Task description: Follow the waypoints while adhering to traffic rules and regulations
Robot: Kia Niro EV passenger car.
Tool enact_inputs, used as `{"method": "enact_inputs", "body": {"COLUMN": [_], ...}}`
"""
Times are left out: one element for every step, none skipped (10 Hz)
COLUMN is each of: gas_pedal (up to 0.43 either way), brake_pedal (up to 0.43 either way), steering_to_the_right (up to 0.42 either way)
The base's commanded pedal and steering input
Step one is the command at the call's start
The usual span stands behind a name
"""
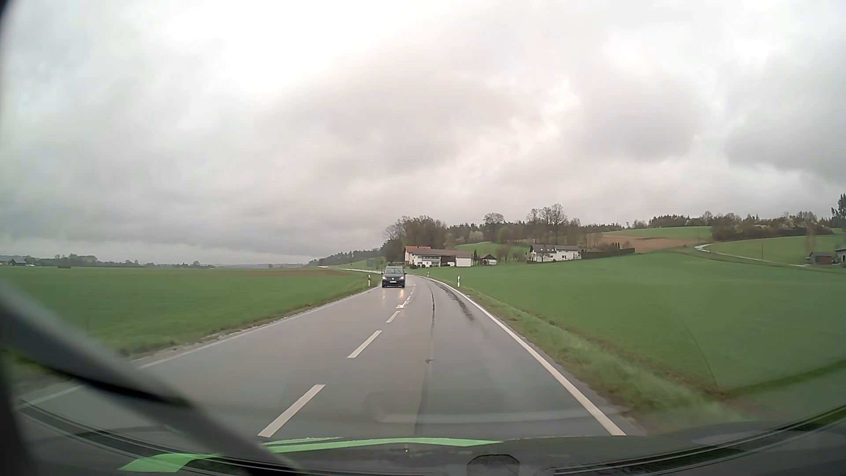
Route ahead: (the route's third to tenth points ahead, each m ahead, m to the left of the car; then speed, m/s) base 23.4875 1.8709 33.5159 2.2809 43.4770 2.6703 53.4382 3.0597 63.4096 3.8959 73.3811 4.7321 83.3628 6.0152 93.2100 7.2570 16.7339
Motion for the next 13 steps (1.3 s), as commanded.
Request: {"method": "enact_inputs", "body": {"gas_pedal": [0.287,0.287,0.287,0.287,0.28,0.28,0.28,0.28,0.28,0.28,0.28,0.28,0.28], "brake_pedal": [0.0,0.0,0.0,0.0,0.0,0.0,0.0,0.0,0.0,0.0,0.0,0.0,0.0], "steering_to_the_right": [-0.004,-0.007,-0.012,-0.013,-0.012,-0.012,-0.012,-0.012,-0.012,-0.01,-0.008,-0.008,-0.008]}}
